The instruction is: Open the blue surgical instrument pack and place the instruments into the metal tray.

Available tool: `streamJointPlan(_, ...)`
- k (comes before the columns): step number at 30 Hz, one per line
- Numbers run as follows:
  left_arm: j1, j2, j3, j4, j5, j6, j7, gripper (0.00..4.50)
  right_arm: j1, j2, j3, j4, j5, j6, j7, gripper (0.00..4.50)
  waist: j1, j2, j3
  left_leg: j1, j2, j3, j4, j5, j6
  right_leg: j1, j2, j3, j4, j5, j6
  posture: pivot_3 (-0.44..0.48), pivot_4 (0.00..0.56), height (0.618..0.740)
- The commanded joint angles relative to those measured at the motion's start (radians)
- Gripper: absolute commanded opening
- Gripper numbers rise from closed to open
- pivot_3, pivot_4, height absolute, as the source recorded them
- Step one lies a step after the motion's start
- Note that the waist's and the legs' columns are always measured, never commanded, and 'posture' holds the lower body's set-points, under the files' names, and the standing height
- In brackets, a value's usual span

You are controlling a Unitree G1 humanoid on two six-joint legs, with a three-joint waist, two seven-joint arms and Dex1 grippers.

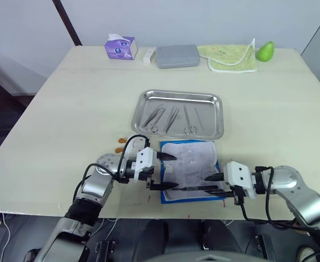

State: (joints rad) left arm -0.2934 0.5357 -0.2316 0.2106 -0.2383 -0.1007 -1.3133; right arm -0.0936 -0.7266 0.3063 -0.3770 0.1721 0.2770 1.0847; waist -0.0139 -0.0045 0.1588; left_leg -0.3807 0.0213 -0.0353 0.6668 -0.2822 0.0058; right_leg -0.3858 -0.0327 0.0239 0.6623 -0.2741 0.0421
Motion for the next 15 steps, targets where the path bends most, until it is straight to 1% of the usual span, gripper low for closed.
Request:
streamJointPlan(1, 0.033, 0.018, -0.021, 0.042, 0.030, 0.015, -0.009, 4.50, -0.002, -0.016, 0.018, -0.004, -0.034, 0.001, -0.006, 1.58, 0.000, 0.000, 0.000, 0.000, 0.000, 0.000, 0.000, 0.000, 0.000, 0.000, 0.000, 0.000, 0.000, 0.000, 0.000, 0.000, 0.150, 0.740)
streamJointPlan(6, 0.030, 0.018, -0.022, 0.046, 0.031, 0.014, -0.009, 4.50, -0.001, -0.017, 0.037, 0.013, -0.071, 0.022, -0.028, 1.58, 0.000, 0.000, -0.001, 0.001, 0.000, 0.000, 0.000, 0.000, 0.000, 0.000, 0.000, 0.000, 0.000, 0.000, 0.000, 0.000, 0.150, 0.740)
streamJointPlan(14, 0.040, 0.019, -0.023, 0.033, 0.029, 0.017, -0.005, 4.50, 0.005, -0.019, 0.078, 0.026, -0.100, 0.114, -0.055, 1.58, -0.001, -0.004, -0.007, 0.002, 0.001, 0.000, 0.000, 0.000, 0.000, 0.002, 0.001, 0.000, 0.000, 0.000, 0.000, 0.000, 0.150, 0.740)
streamJointPlan(15, 0.040, 0.018, -0.024, 0.031, 0.029, 0.019, -0.004, 4.50, 0.006, -0.016, 0.082, 0.036, -0.096, 0.126, -0.056, 1.31, -0.001, -0.005, -0.007, 0.002, 0.001, 0.000, 0.000, 0.000, 0.000, 0.002, 0.001, 0.000, 0.000, 0.000, 0.000, 0.000, 0.150, 0.740)
